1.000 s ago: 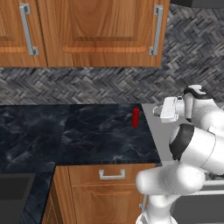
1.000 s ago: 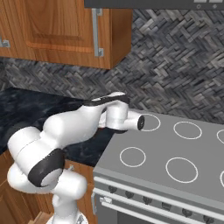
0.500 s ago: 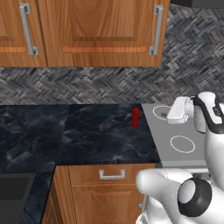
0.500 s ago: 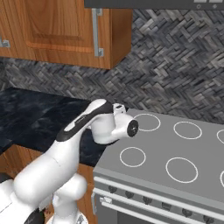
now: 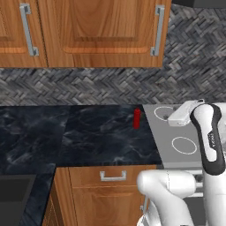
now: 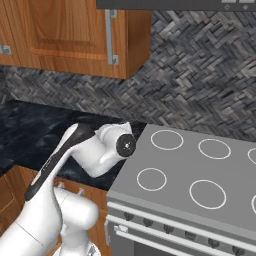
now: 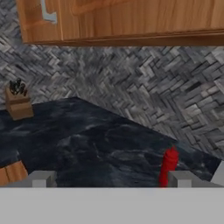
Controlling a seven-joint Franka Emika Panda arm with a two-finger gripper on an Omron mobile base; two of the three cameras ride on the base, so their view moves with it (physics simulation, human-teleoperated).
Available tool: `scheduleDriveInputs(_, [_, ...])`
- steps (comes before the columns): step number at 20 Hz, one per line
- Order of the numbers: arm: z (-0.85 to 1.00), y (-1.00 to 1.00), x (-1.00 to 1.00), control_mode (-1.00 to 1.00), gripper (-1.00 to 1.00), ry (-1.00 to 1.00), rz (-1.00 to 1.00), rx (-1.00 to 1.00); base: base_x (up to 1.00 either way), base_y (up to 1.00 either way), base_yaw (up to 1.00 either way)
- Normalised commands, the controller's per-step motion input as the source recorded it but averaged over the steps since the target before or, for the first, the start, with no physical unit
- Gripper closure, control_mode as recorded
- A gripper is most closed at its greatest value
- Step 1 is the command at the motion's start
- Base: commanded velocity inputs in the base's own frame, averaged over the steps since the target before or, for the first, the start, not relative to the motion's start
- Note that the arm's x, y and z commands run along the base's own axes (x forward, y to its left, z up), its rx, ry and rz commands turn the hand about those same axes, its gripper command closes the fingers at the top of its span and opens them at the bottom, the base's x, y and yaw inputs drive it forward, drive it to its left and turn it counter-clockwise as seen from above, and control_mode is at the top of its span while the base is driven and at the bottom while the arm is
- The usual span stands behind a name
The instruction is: Collect the paprika, ketchup, and shaker from the cabinet and place them next to the stove.
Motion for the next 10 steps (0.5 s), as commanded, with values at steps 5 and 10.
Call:
scheduleDriveInputs(5, [0.37,0.35,-0.55,-1.00,-1.00,0.23,-0.16,-0.06,0.00,0.00,0.00])
scheduleDriveInputs(10, [0.26,0.38,-0.58,-1.00,-1.00,0.22,-0.16,-0.07,0.00,0.00,0.00])
